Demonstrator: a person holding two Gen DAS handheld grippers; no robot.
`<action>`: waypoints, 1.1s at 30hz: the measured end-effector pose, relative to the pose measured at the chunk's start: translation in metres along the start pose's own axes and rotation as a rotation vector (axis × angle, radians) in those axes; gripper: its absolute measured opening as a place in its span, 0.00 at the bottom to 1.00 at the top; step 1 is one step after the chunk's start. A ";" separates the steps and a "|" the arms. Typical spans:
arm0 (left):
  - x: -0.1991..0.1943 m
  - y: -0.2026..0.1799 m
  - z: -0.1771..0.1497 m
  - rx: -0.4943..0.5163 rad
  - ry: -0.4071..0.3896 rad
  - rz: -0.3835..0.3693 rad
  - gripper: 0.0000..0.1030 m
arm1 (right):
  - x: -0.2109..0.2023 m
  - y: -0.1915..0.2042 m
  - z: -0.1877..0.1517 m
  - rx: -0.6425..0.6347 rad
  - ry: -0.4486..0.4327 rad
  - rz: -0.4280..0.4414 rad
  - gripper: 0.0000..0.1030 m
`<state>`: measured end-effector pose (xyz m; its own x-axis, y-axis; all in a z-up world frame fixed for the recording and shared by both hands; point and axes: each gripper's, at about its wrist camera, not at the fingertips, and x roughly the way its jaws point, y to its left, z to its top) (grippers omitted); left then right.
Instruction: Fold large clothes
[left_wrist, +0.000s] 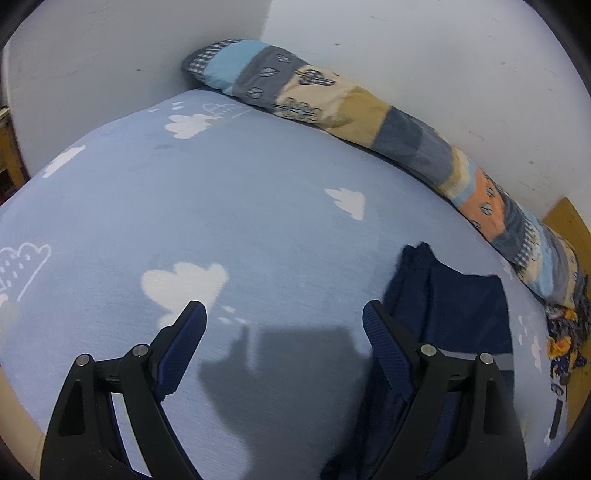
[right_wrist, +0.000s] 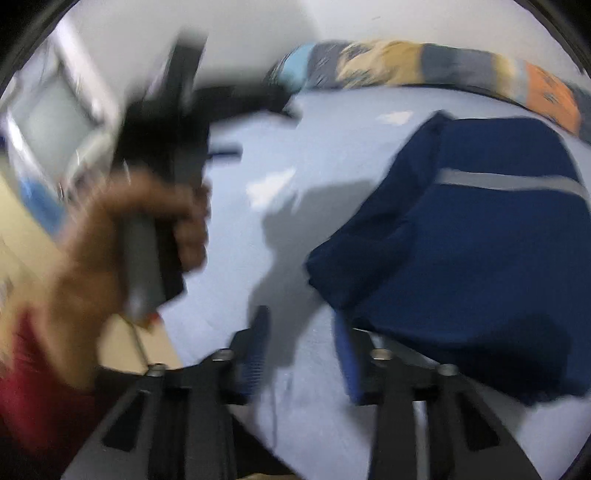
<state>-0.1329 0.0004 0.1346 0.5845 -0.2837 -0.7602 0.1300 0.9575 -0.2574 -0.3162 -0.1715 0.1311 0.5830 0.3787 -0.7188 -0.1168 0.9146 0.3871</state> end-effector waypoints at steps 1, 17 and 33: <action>0.000 -0.006 -0.001 0.017 0.007 -0.025 0.85 | -0.022 -0.016 0.001 0.051 -0.057 -0.019 0.30; 0.013 -0.126 -0.073 0.443 0.192 -0.275 0.85 | -0.054 -0.118 -0.042 0.152 -0.141 -0.397 0.10; 0.022 -0.137 -0.088 0.502 0.218 -0.238 0.85 | -0.094 -0.173 -0.017 0.288 -0.160 -0.357 0.14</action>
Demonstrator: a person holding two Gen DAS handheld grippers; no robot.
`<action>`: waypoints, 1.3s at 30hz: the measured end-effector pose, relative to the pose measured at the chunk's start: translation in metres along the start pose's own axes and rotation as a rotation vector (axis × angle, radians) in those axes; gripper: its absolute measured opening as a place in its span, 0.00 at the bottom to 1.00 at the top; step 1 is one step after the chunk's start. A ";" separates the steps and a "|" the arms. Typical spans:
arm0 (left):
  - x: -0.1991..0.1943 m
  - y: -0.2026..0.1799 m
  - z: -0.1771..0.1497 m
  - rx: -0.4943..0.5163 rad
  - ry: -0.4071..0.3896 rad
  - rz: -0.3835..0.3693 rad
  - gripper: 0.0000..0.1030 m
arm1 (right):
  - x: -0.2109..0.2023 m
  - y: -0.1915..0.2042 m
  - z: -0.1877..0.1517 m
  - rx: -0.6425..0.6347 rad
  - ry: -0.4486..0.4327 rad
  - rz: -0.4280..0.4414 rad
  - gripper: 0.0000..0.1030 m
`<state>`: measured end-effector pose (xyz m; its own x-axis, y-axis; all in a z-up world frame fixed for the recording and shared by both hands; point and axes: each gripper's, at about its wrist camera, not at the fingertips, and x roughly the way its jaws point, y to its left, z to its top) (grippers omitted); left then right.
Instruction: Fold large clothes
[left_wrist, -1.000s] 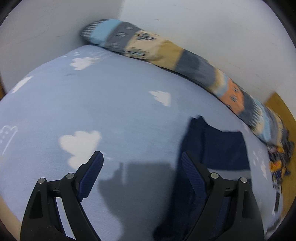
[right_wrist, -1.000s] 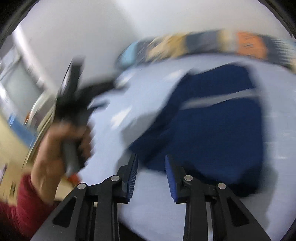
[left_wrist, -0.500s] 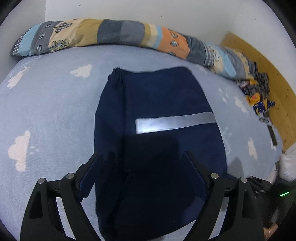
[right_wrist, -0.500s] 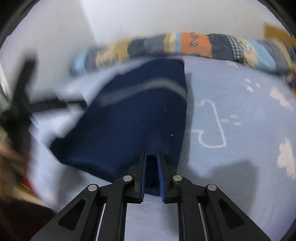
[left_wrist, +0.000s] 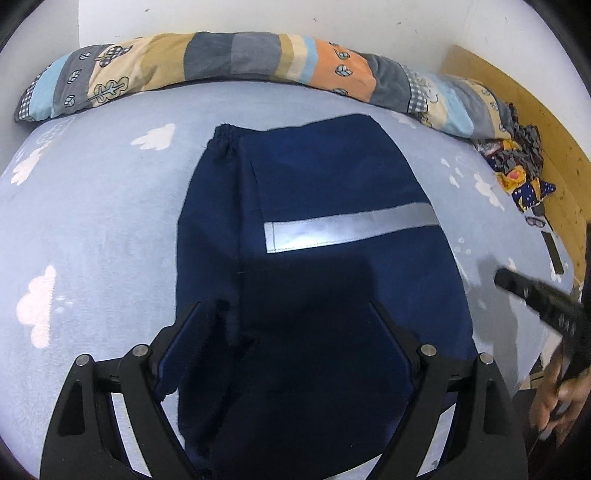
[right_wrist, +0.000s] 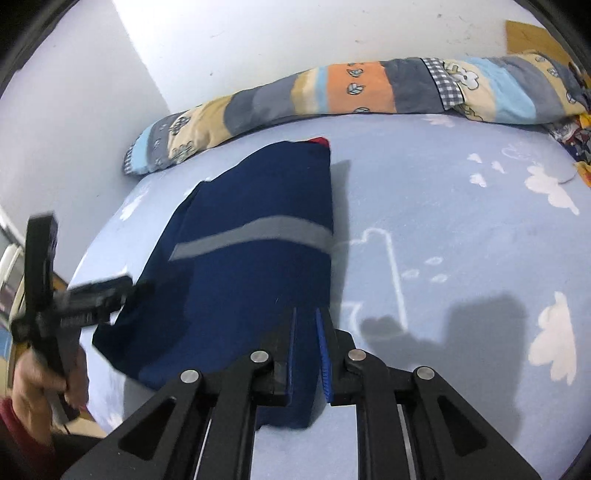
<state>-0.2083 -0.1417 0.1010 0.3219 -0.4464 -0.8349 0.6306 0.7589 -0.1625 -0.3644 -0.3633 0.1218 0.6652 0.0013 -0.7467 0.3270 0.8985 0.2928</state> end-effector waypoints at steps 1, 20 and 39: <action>0.002 -0.001 0.000 0.002 0.006 0.002 0.85 | 0.004 0.000 0.005 0.002 0.004 0.002 0.14; 0.046 0.017 0.007 -0.107 0.128 0.105 0.85 | 0.177 0.008 0.139 -0.001 0.203 -0.145 0.13; 0.030 0.011 0.002 -0.067 0.085 0.138 0.85 | 0.118 0.039 0.044 -0.143 0.204 -0.180 0.13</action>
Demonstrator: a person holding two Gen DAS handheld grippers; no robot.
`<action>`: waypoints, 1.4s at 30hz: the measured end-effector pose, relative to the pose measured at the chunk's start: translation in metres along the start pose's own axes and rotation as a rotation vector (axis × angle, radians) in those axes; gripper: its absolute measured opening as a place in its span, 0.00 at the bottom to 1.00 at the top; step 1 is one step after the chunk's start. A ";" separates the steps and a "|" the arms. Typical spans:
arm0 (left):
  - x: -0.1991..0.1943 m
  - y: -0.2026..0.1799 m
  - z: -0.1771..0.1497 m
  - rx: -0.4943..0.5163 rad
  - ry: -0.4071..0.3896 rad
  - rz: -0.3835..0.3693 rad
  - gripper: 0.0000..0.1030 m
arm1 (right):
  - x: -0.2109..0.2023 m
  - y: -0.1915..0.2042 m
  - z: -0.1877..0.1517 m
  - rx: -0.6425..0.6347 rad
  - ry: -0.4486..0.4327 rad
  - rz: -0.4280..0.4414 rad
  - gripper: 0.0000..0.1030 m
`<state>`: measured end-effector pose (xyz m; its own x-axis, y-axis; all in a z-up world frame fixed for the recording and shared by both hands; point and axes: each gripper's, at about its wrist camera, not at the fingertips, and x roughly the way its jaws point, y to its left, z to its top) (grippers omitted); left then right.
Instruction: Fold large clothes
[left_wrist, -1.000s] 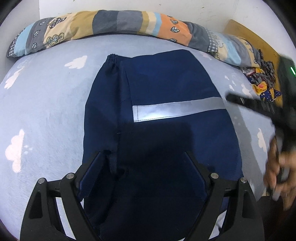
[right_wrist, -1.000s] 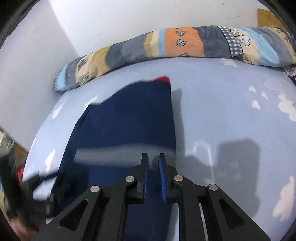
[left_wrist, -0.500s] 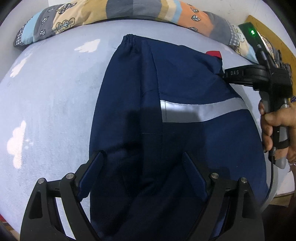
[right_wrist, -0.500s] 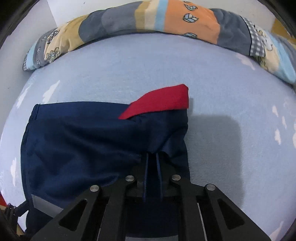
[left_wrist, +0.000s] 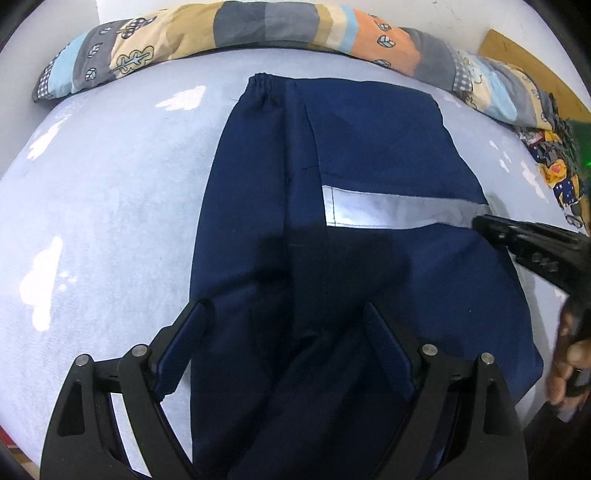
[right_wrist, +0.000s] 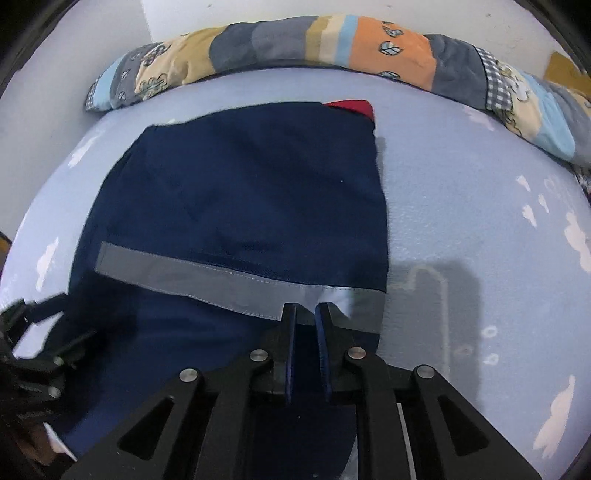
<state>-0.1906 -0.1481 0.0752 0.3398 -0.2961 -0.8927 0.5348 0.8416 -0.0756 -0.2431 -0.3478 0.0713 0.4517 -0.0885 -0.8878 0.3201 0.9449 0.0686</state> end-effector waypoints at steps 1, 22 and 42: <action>-0.004 0.002 -0.003 -0.001 -0.004 -0.006 0.85 | -0.010 0.000 -0.002 0.012 -0.005 0.015 0.14; -0.008 0.002 -0.022 0.061 -0.011 0.022 0.92 | -0.037 0.031 -0.098 -0.063 -0.007 0.051 0.15; -0.027 0.011 -0.009 0.023 -0.002 -0.029 0.92 | -0.043 0.015 -0.087 0.005 0.032 0.175 0.29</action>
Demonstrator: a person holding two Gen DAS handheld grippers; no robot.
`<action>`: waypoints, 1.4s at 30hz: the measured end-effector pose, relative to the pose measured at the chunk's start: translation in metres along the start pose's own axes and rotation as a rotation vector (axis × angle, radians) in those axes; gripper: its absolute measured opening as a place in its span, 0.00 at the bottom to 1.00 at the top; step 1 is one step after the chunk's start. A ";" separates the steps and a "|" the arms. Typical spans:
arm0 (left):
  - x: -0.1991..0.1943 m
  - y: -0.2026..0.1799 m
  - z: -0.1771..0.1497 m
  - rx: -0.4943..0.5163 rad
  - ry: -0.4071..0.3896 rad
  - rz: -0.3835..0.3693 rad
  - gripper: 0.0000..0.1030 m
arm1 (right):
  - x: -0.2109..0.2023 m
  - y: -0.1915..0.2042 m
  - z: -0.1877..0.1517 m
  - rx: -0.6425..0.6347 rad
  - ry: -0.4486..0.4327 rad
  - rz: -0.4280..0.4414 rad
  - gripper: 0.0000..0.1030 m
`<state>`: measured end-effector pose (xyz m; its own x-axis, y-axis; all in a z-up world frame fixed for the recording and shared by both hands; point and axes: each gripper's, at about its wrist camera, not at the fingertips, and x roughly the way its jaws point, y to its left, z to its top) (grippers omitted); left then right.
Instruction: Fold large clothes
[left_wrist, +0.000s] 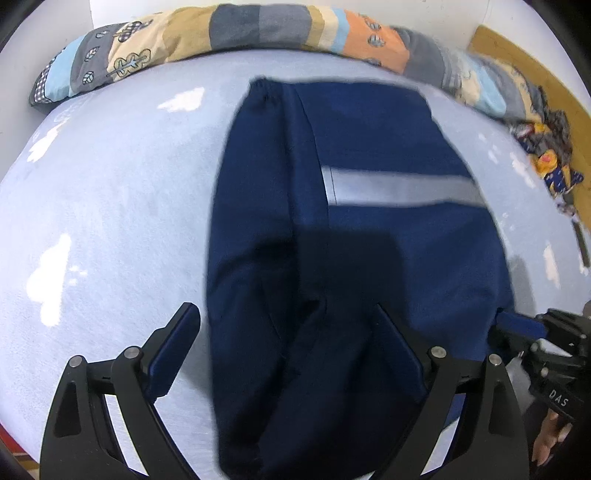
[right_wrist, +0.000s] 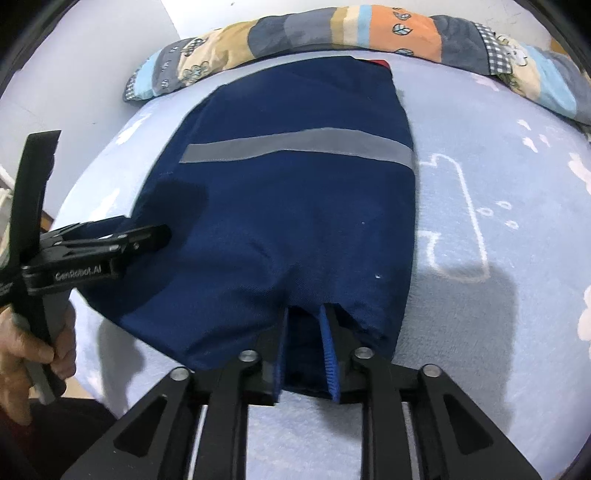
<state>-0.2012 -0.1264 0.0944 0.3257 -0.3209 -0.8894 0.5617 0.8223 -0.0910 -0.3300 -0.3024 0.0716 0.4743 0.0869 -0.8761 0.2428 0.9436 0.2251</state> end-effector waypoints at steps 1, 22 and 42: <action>-0.008 0.008 0.004 -0.021 -0.012 -0.023 0.92 | -0.004 -0.002 0.004 0.004 0.011 0.042 0.45; 0.039 0.096 0.006 -0.484 0.183 -0.393 0.92 | -0.004 -0.131 0.040 0.518 -0.031 0.401 0.83; 0.079 0.080 0.044 -0.457 0.203 -0.634 1.00 | 0.075 -0.110 0.092 0.368 0.026 0.626 0.90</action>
<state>-0.0968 -0.1069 0.0363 -0.1195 -0.7352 -0.6673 0.2120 0.6377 -0.7405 -0.2434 -0.4288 0.0200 0.5987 0.5870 -0.5449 0.2034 0.5466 0.8123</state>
